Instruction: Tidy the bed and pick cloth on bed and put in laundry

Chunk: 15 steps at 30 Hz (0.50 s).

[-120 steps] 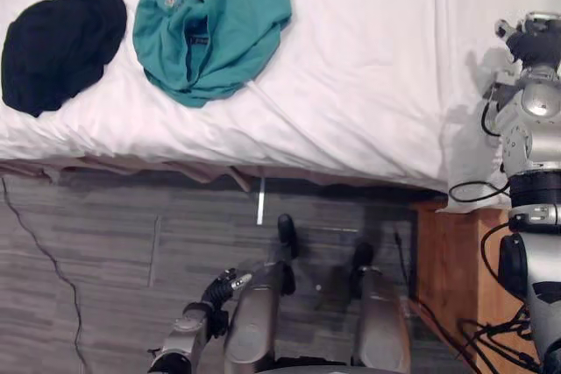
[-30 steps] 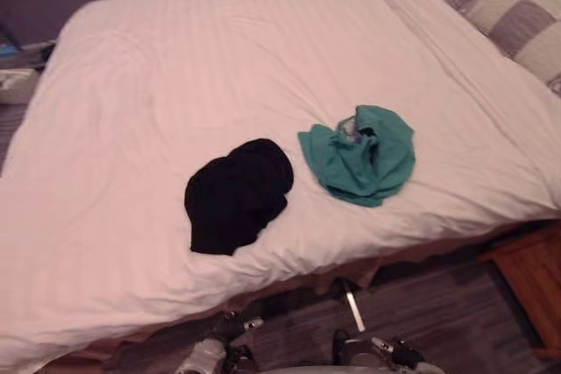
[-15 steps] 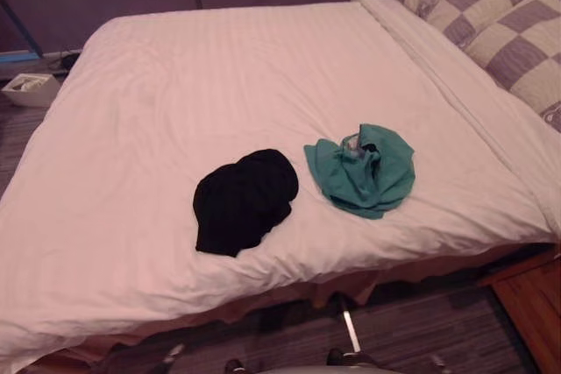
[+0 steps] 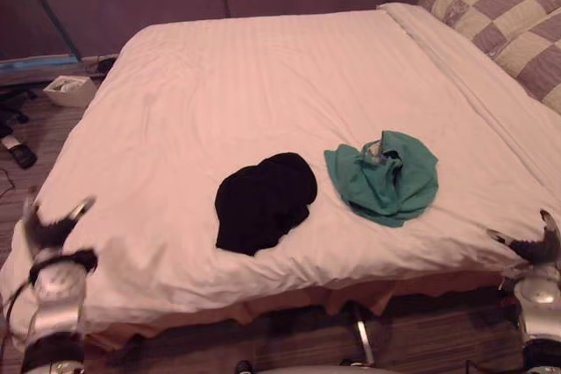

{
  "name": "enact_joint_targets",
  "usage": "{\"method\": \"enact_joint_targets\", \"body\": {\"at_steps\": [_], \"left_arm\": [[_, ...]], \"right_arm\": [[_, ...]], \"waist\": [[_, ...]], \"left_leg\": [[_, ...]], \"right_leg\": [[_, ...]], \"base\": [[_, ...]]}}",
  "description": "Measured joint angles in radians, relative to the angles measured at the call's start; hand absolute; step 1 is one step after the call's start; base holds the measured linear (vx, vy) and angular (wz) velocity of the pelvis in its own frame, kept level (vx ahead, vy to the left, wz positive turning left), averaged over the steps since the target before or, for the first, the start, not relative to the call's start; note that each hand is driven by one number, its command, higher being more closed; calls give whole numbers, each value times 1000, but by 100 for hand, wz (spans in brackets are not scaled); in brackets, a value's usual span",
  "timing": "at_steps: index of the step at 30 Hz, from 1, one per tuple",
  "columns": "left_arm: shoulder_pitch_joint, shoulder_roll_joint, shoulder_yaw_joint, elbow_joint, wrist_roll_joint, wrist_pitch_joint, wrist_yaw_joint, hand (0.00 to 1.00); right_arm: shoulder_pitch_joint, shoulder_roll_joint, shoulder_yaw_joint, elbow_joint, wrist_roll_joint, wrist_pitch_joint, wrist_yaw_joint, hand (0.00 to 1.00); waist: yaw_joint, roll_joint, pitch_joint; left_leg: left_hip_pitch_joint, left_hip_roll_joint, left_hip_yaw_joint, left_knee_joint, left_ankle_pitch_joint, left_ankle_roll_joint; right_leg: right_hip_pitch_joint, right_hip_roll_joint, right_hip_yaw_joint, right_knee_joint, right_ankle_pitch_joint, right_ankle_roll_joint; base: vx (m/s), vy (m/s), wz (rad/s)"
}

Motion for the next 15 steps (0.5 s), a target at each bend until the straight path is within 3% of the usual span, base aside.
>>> {"method": "enact_joint_targets", "body": {"at_steps": [3,8,15], "left_arm": [[-67,4,-98,-113,28,8,-64,0],[-142,0,-279,-127,66,41,-174,0],[-364,-33,-467,-66,109,124,-278,0]], "right_arm": [[-48,-29,61,-22,-28,12,4,0],[-152,-53,161,-81,-29,15,32,0],[-324,-53,253,-121,-26,50,50,0]], "waist": [[-9,0,0],[-30,-3,20],[-51,-16,146]], "left_leg": [[2,-3,2,0,4,6],[15,-2,22,14,4,6],[-39,1,74,23,3,6]], "right_leg": [[2,-2,10,1,0,0],[2,-1,50,2,0,0],[-95,6,124,19,27,0]], "base": [[129,18,0],[41,-4,-17],[-74,6,-23]]}}
